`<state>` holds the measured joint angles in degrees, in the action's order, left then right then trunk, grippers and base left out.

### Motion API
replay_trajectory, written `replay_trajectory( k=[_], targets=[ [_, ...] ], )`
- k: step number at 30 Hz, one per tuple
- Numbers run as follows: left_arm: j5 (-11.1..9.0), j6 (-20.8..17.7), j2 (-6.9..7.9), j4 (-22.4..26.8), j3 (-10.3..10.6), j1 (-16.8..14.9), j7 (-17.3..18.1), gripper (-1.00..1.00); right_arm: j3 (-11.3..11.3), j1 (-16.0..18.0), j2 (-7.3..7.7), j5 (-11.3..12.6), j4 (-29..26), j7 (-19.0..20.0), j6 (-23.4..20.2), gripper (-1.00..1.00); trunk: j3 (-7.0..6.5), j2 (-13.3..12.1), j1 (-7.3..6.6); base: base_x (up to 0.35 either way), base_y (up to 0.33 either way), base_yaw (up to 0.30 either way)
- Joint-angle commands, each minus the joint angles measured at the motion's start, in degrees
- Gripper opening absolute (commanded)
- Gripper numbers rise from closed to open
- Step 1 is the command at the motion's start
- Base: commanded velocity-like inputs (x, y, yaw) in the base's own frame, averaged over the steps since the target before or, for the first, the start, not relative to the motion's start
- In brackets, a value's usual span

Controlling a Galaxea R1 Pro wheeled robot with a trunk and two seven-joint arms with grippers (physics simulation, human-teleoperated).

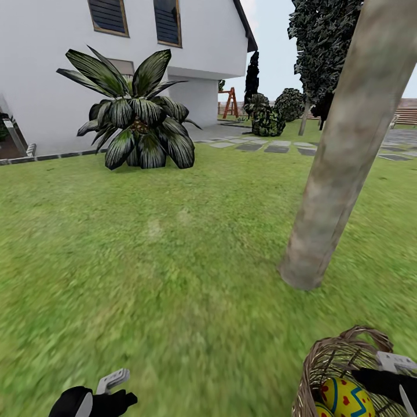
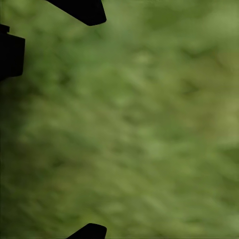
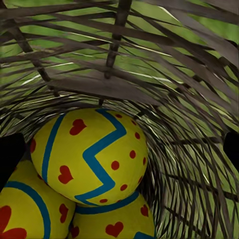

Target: Take the three Easter eggs out of the wicker basket on the lawn in the garden, then place them on the lawn next to a single tree (choose any tree) so that all three eggs are next to the same tree and none are left in the basket.

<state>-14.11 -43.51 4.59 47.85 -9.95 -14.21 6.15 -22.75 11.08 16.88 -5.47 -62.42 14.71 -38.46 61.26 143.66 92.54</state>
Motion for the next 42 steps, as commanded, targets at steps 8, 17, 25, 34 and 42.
replay_trajectory(
  k=[8, 17, 25, 34, 42],
  targets=[
    [0.19, -0.29, -0.02, 0.05, -0.16, -0.02, 0.35, 1.0, -0.1, 0.01, -0.48, -0.5, -0.07, 0.35, 0.2, 1.0, 0.27, 0.04, 0.01, 0.0, 0.0, 0.0],
    [0.22, -0.35, -0.02, 0.05, -0.16, -0.02, 0.18, 1.0, -0.1, 0.0, -0.71, -0.29, -0.07, 0.38, 0.93, 1.0, 2.27, 0.16, 0.25, 0.0, 0.0, 0.0],
    [0.22, -0.35, -0.02, 0.05, -0.16, -0.02, 0.18, 1.0, -0.1, 0.0, -0.71, 0.01, -0.07, 0.39, 0.95, 1.0, 4.04, 0.26, 0.45, 0.0, 0.0, 0.0],
    [0.22, -0.31, -0.02, 0.04, -0.16, -0.02, 0.18, 1.0, -0.1, 0.01, -0.71, 0.1, -0.19, 0.5, 1.02, 1.0, 6.03, 0.38, 0.68, 0.0, 0.0, 0.0],
    [0.22, -0.26, -0.23, -0.04, -0.16, -0.02, 0.18, 1.0, 0.2, 0.01, -0.85, 0.26, -1.07, 0.74, 1.02, 1.0, 7.81, 0.49, 0.89, 0.0, 0.0, 0.0]
  ],
)
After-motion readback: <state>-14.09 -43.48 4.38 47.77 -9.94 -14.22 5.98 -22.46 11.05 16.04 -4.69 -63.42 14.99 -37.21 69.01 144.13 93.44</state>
